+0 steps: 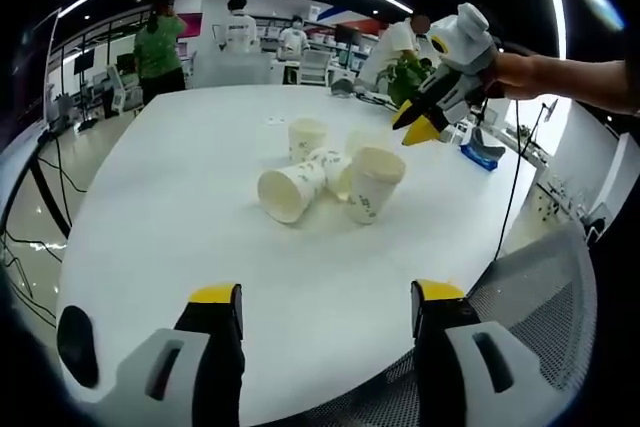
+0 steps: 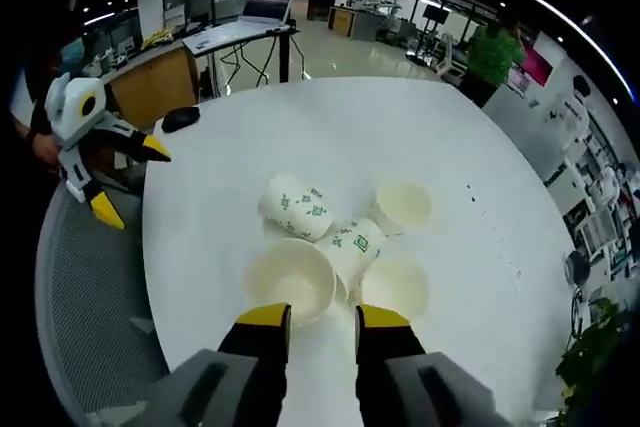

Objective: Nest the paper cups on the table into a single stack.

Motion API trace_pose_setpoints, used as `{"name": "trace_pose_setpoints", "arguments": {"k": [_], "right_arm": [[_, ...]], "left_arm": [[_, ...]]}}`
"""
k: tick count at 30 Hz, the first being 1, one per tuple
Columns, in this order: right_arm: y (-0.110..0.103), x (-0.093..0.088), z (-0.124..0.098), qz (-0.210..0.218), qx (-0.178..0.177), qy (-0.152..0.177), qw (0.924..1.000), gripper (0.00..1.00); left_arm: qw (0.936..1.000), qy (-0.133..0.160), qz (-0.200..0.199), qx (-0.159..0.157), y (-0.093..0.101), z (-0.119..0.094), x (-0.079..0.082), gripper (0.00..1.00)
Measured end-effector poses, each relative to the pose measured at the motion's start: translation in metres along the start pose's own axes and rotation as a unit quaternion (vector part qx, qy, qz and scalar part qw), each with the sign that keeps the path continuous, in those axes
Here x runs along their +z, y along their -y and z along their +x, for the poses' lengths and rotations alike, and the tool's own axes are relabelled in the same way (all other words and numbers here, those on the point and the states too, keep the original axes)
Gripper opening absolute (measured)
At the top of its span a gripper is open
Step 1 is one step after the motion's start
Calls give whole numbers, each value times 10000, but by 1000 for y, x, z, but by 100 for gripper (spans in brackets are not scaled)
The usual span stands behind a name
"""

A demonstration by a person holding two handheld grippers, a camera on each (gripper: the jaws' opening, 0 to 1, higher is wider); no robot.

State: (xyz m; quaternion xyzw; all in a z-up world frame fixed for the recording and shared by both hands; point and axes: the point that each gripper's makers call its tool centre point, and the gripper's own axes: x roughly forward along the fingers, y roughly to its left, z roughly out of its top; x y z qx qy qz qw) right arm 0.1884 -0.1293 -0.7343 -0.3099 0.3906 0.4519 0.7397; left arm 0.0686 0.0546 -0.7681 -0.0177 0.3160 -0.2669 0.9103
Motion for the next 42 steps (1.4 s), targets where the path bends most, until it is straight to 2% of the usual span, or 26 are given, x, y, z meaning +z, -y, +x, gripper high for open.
{"name": "trace_pose_setpoints", "arguments": {"k": [14, 19, 24, 28, 36, 42], "right_arm": [[17, -12, 1, -16, -126, -110, 9999, 27], [17, -12, 6, -260, -132, -134, 9995, 35], [28, -17, 17, -479, -165, -249, 9984, 35], [36, -21, 26, -1001, -223, -466, 9936, 35], [27, -22, 38, -1505, -71, -673, 9863, 35], [22, -18, 49, -1637, 21, -780, 9834, 34]], "left_arm": [[10000, -48, 19, -43, -1, 3, -5, 67], [10000, -33, 4, -67, 1, 2, -3, 67], [10000, -31, 1, -59, 1, 2, -3, 67], [10000, -20, -14, -44, 1, 1, -2, 67], [10000, 0, -21, -29, 1, 1, 0, 66], [10000, 4, -28, -35, 2, 0, 1, 65]]}}
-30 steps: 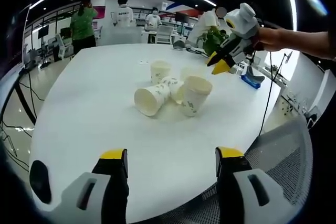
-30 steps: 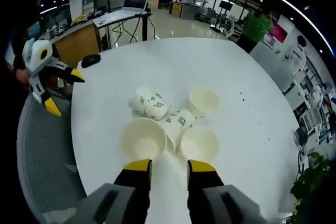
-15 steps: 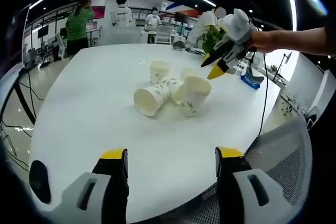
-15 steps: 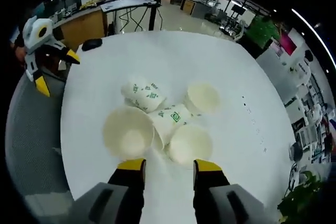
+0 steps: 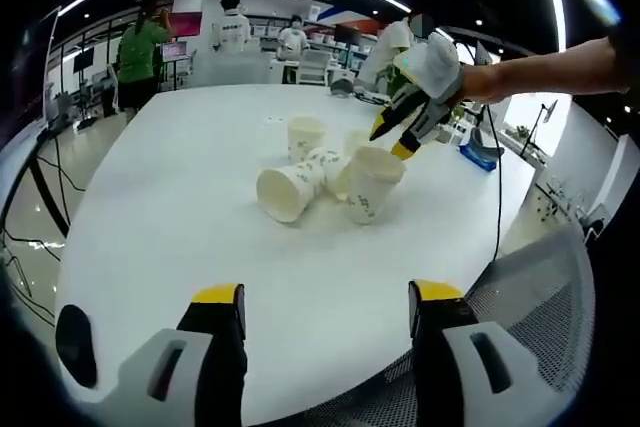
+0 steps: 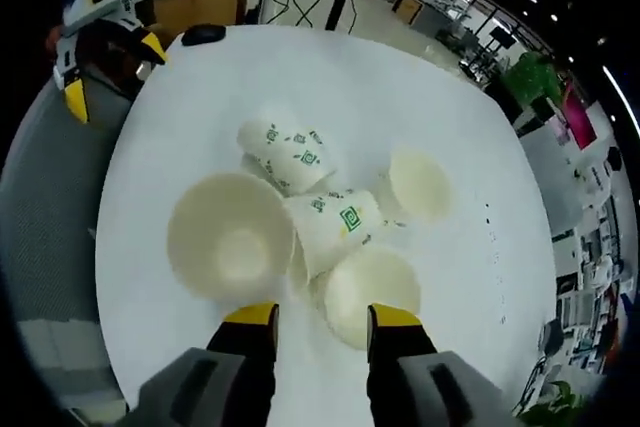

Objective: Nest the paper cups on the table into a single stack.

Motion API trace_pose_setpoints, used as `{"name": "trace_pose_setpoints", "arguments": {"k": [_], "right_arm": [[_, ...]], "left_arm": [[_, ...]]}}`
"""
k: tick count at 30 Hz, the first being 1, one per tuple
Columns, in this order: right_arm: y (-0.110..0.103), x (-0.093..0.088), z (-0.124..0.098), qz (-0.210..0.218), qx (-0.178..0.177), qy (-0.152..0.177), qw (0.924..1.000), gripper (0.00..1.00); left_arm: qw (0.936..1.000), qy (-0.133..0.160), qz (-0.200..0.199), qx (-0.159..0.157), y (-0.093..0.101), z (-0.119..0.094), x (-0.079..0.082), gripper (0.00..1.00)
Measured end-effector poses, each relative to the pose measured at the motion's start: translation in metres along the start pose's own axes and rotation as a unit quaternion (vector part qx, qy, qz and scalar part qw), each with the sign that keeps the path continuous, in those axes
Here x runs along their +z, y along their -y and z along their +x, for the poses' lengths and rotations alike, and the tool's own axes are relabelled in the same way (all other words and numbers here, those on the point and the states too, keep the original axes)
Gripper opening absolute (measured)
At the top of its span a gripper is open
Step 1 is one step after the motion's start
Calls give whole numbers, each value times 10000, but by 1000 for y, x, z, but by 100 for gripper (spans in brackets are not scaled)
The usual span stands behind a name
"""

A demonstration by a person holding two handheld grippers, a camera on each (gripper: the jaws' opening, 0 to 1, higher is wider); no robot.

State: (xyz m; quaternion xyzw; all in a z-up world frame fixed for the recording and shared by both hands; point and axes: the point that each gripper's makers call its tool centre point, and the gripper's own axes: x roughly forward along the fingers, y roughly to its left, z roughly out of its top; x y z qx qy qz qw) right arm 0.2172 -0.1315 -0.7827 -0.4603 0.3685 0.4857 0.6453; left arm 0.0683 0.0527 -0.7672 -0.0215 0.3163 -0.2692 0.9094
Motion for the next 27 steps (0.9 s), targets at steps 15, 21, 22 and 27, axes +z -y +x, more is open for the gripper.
{"name": "trace_pose_setpoints", "arguments": {"k": [15, 21, 22, 27], "right_arm": [[11, -13, 24, -9, 244, -221, 9995, 28], [6, -13, 24, -16, 280, -286, 9992, 27], [6, -14, 26, 2, 287, -293, 9992, 27], [2, -15, 28, 143, 325, -305, 9989, 25]], "left_arm": [[10000, -11, -19, -1, -2, 1, -2, 65], [10000, -34, -7, -12, -1, 0, -3, 64], [10000, -40, -3, -11, 0, 0, -3, 64], [10000, -56, -2, -19, 0, 0, -3, 63]]}}
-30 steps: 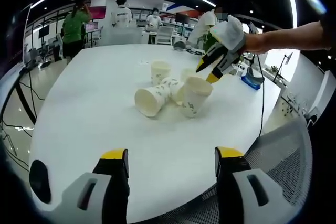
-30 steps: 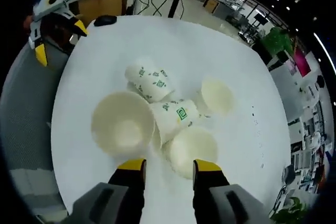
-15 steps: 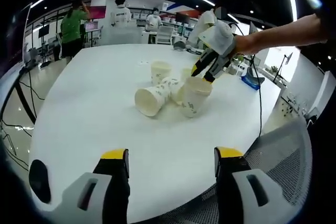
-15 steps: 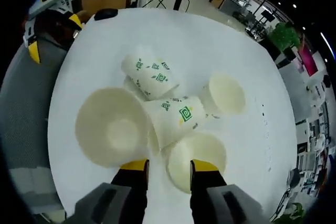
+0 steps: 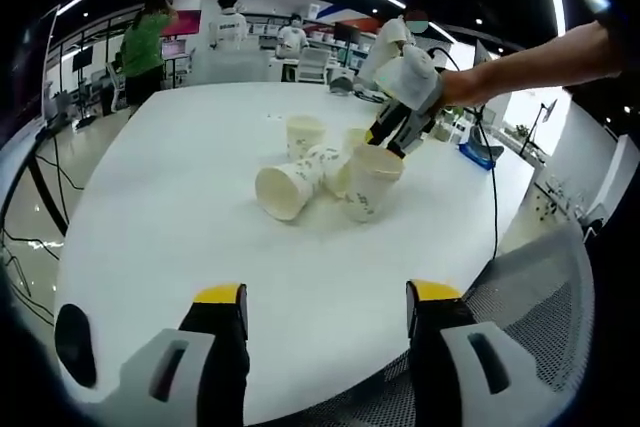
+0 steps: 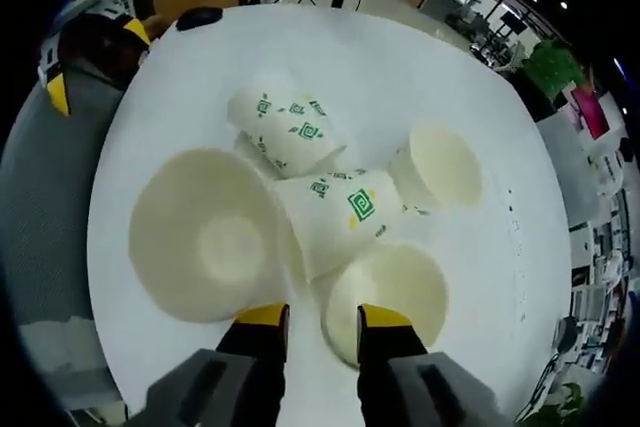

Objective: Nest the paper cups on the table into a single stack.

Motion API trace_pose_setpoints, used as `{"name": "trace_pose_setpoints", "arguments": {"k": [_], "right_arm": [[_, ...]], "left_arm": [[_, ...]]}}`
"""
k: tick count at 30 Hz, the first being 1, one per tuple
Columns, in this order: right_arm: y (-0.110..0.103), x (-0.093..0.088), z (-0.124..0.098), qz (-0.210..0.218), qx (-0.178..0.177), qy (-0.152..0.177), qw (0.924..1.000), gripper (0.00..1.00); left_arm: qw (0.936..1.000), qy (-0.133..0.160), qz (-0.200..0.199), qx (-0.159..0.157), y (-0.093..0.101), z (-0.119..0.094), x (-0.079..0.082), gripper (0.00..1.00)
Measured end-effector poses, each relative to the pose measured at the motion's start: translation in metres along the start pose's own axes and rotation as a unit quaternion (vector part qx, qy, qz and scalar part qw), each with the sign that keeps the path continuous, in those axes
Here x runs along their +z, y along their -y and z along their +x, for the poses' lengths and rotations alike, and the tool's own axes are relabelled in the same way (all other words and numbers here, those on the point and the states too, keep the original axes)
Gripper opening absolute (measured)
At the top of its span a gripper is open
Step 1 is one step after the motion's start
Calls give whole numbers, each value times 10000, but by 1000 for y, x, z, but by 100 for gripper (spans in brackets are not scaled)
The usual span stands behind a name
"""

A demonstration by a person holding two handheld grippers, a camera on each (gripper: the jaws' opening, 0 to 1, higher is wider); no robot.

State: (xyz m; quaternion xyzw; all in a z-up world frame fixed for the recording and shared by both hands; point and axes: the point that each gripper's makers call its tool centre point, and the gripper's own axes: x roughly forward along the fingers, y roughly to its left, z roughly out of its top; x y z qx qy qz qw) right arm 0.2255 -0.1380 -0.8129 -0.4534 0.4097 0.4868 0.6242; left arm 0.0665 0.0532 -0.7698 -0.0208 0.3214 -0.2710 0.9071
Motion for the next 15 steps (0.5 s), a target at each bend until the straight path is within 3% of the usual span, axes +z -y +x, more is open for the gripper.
{"name": "trace_pose_setpoints", "arguments": {"k": [7, 15], "right_arm": [[-11, -2, 1, 167, 71, -11, 9998, 18], [-10, -7, 3, 347, 83, 50, 9994, 8]], "left_arm": [[10000, -6, -5, -10, 1, -1, 1, 63], [10000, -25, 2, -32, 1, 0, -1, 62]]}}
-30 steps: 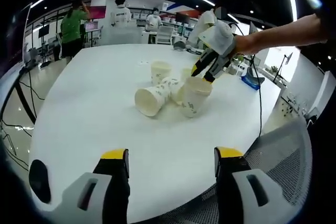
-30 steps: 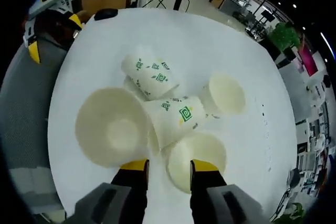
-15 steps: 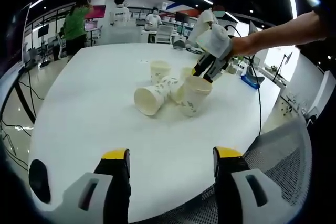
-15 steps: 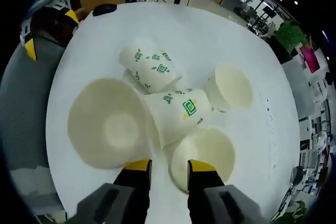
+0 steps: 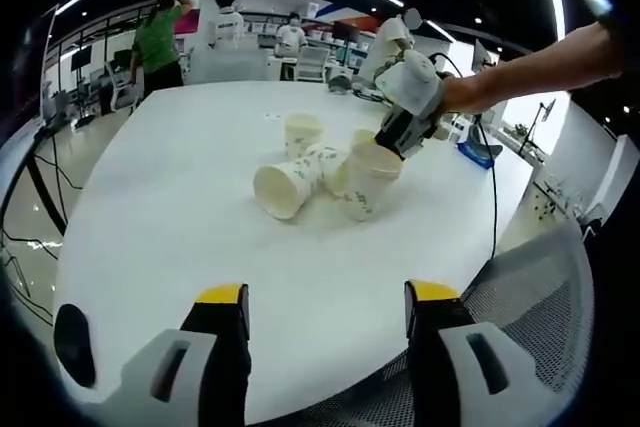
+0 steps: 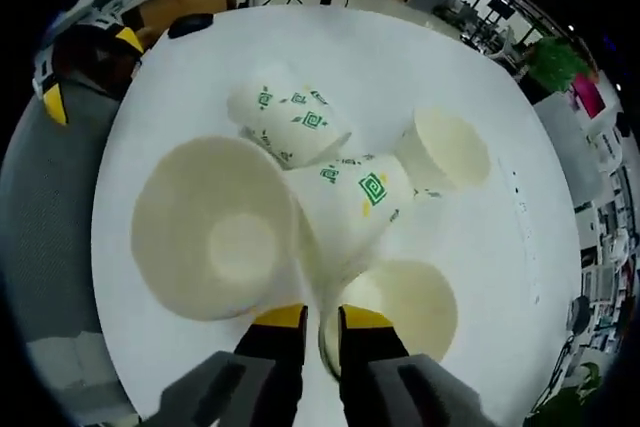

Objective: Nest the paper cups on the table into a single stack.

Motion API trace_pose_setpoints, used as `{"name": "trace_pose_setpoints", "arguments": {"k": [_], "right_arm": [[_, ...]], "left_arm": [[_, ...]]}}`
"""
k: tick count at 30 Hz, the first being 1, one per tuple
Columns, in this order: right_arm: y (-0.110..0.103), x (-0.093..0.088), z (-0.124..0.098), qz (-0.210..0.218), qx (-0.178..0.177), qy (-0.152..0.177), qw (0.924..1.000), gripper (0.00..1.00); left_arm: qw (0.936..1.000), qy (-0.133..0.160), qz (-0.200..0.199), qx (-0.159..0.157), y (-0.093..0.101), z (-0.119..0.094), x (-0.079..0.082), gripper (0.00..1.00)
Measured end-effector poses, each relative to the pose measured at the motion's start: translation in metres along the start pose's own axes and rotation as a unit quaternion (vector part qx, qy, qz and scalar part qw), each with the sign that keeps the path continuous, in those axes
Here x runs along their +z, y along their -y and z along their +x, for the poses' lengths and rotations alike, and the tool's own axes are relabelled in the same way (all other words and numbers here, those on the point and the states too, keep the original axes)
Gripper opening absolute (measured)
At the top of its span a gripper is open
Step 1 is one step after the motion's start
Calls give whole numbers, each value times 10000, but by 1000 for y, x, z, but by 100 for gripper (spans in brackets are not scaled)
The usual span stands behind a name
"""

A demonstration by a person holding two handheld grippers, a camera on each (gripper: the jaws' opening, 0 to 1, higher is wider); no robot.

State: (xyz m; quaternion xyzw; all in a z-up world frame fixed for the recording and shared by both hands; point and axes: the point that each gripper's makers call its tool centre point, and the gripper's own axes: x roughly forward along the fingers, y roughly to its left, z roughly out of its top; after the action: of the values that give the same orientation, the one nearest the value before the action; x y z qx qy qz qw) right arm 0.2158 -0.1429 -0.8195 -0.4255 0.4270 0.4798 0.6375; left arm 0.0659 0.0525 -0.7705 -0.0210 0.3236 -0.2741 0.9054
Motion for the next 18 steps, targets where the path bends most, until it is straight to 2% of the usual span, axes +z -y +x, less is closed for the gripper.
{"name": "trace_pose_setpoints", "arguments": {"k": [4, 11, 18], "right_arm": [[-4, 0, 0, 271, 72, 46, 9996, 0], [-2, -3, 3, 390, 63, 73, 9992, 0], [-13, 0, -4, 368, 34, 82, 9993, 0]], "left_arm": [[10000, -37, 19, -24, 1, 2, -2, 61], [10000, -62, 22, -38, 2, 1, -2, 60], [10000, -39, 25, -14, 0, 1, -1, 60]]}}
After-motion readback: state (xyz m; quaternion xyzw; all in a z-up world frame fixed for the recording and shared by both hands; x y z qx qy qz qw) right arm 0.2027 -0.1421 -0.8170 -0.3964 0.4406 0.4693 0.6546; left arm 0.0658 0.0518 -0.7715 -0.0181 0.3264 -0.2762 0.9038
